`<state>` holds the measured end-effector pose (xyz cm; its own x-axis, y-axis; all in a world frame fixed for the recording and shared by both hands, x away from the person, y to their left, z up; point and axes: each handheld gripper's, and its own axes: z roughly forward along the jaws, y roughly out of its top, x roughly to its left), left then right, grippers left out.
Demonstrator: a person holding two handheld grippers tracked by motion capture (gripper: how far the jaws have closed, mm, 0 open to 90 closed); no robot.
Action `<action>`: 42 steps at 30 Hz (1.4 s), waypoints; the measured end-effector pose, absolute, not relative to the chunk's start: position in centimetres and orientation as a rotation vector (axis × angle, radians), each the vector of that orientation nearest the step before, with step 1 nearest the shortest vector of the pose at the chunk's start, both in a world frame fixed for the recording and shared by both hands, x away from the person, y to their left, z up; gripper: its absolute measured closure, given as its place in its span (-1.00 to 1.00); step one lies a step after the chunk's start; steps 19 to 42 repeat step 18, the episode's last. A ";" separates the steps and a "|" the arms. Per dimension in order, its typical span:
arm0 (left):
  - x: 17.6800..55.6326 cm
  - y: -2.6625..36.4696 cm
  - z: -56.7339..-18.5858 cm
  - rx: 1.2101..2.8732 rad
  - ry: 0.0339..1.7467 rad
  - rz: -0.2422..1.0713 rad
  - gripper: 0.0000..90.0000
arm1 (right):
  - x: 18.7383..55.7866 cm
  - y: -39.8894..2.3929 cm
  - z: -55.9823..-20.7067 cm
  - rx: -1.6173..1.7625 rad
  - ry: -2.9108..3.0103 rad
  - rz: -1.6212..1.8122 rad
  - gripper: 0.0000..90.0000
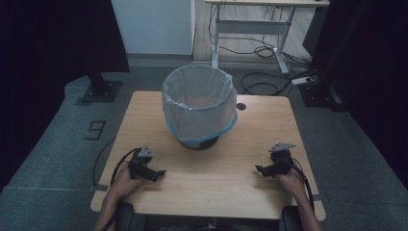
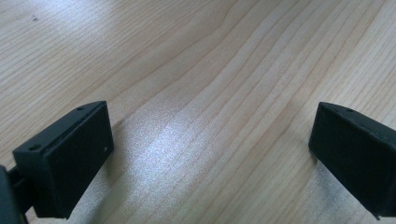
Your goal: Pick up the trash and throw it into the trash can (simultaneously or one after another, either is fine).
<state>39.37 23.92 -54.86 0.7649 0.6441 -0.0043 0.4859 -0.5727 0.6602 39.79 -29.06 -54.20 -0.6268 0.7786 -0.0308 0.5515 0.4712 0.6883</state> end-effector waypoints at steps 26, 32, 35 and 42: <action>39.4 23.9 -54.9 2.296 0.840 0.311 -1.00 | 39.5 -27.2 -55.8 1.089 2.390 1.016 -1.00; 39.4 23.9 -54.9 2.296 0.840 0.311 -1.00 | 39.5 -27.2 -55.8 1.089 2.390 1.016 -1.00; 39.4 23.9 -54.9 2.296 0.840 0.311 -1.00 | 39.5 -27.2 -55.8 1.089 2.390 1.016 -1.00; 39.4 23.9 -54.9 2.296 0.840 0.311 -1.00 | 39.5 -27.2 -55.8 1.089 2.390 1.016 -1.00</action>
